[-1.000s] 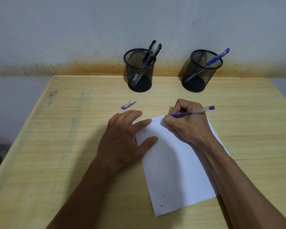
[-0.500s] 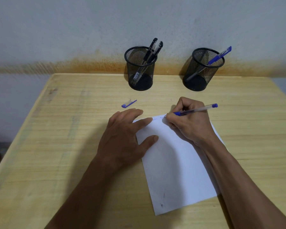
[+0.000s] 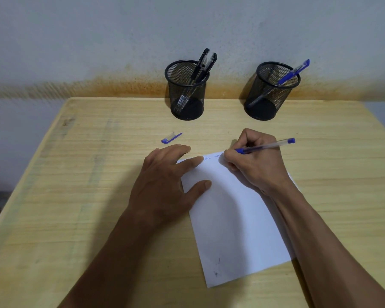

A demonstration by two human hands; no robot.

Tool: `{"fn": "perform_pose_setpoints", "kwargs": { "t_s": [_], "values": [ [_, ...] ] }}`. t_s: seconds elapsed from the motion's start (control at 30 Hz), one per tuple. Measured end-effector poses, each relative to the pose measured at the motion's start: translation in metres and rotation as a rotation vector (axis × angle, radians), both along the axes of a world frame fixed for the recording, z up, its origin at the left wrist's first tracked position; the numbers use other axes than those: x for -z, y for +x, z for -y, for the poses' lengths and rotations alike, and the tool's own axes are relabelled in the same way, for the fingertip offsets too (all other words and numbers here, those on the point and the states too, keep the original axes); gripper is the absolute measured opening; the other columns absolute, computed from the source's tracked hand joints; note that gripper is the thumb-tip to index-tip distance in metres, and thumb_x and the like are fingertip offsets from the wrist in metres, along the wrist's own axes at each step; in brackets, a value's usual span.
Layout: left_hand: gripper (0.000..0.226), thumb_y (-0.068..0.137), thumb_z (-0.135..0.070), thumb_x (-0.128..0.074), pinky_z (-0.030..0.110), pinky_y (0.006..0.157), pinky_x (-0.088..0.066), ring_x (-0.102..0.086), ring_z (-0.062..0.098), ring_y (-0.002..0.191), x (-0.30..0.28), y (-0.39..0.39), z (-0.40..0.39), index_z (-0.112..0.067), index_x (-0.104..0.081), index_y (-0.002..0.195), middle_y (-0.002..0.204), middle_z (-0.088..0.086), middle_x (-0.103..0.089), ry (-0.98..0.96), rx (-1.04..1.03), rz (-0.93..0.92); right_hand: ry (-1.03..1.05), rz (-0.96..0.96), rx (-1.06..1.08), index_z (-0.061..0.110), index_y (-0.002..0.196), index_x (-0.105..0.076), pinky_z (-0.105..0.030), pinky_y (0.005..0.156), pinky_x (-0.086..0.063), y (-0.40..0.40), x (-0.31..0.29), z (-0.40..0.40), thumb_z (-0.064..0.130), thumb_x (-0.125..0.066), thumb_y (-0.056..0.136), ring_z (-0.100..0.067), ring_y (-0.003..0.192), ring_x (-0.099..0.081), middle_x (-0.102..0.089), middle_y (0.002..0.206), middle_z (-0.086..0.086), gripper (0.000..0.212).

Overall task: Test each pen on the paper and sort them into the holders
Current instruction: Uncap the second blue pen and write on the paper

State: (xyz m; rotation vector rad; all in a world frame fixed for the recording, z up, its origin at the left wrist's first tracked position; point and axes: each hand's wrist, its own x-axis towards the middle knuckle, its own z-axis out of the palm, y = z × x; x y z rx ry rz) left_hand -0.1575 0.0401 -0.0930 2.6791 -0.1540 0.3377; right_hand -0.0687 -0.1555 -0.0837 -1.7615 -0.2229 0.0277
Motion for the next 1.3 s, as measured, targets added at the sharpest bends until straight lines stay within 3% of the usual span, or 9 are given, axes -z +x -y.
{"fn": "perform_pose_setpoints", "kwargs": {
  "t_s": [0.13,0.27,0.47,0.67,0.77,0.93,1.07,1.3],
  "values": [
    [0.053,0.081,-0.066,-0.053,0.051,0.105,-0.039,-0.054,0.024,0.125,0.001,0.0,0.0,-0.032,-0.067,0.12,0.133,0.001,-0.061,0.007,0.002,0.007,-0.045,0.022,0.015,-0.012,0.068,-0.051,-0.034,0.048,-0.044,-0.004,-0.006,-0.003,-0.011,-0.07,0.07,-0.024,0.049,-0.053,-0.058,0.06,-0.033,0.019],
    [0.053,0.081,-0.066,-0.053,0.049,0.107,-0.037,-0.053,0.022,0.126,0.0,-0.001,0.0,-0.033,-0.066,0.121,0.134,0.0,-0.06,0.006,-0.002,0.001,-0.078,0.034,0.037,-0.009,0.068,-0.051,-0.031,0.047,-0.045,-0.005,-0.006,-0.003,-0.006,-0.071,0.068,-0.018,0.047,-0.053,-0.06,0.06,-0.029,0.02],
    [0.052,0.081,-0.065,-0.053,0.048,0.108,-0.037,-0.053,0.022,0.126,0.0,-0.001,0.001,-0.033,-0.066,0.12,0.133,0.0,-0.061,-0.002,-0.002,0.011,-0.055,0.012,0.057,-0.001,0.063,-0.051,-0.04,0.051,-0.049,-0.002,-0.002,-0.001,-0.003,-0.071,0.066,-0.023,0.05,-0.053,-0.059,0.057,-0.022,0.02],
    [0.053,0.081,-0.065,-0.052,0.048,0.108,-0.036,-0.053,0.022,0.126,-0.001,-0.002,0.001,-0.032,-0.067,0.119,0.133,0.0,-0.061,-0.009,0.002,0.011,-0.078,0.026,0.057,-0.003,0.063,-0.048,-0.03,0.047,-0.041,-0.005,-0.005,-0.003,-0.006,-0.07,0.068,-0.016,0.044,-0.047,-0.053,0.049,-0.011,0.022],
    [0.053,0.081,-0.065,-0.053,0.048,0.109,-0.035,-0.051,0.021,0.128,-0.001,-0.002,0.001,-0.033,-0.066,0.12,0.135,-0.001,-0.06,-0.015,-0.003,0.007,-0.061,0.022,0.05,0.006,0.059,-0.049,-0.032,0.05,-0.043,-0.003,-0.003,-0.001,-0.001,-0.07,0.067,-0.018,0.045,-0.048,-0.054,0.049,-0.008,0.023],
    [0.052,0.081,-0.064,-0.055,0.048,0.108,-0.036,-0.052,0.021,0.127,0.0,-0.001,0.0,-0.033,-0.066,0.121,0.134,-0.001,-0.06,-0.009,0.004,0.02,-0.061,0.003,0.049,0.005,0.06,-0.05,-0.035,0.05,-0.046,-0.003,-0.004,-0.002,-0.001,-0.071,0.067,-0.022,0.047,-0.051,-0.058,0.054,-0.016,0.023],
    [0.05,0.081,-0.063,-0.058,0.05,0.106,-0.038,-0.054,0.022,0.125,0.0,-0.001,0.001,-0.032,-0.066,0.12,0.133,0.001,-0.061,-0.007,0.002,0.03,0.3,-0.146,0.114,-0.005,0.069,-0.05,-0.027,0.045,-0.039,-0.006,-0.019,-0.003,-0.022,-0.057,0.08,-0.018,0.039,-0.047,-0.05,0.058,-0.021,0.022],
    [0.05,0.08,-0.061,-0.06,0.048,0.103,-0.041,-0.057,0.022,0.119,-0.001,-0.002,0.002,-0.03,-0.068,0.118,0.13,0.002,-0.063,-0.002,-0.009,0.057,0.67,-0.315,0.146,0.009,0.064,-0.05,-0.019,0.041,-0.04,-0.001,-0.027,0.015,-0.016,-0.056,0.09,-0.014,0.045,-0.047,-0.055,0.056,-0.011,0.036]
  ]
}}
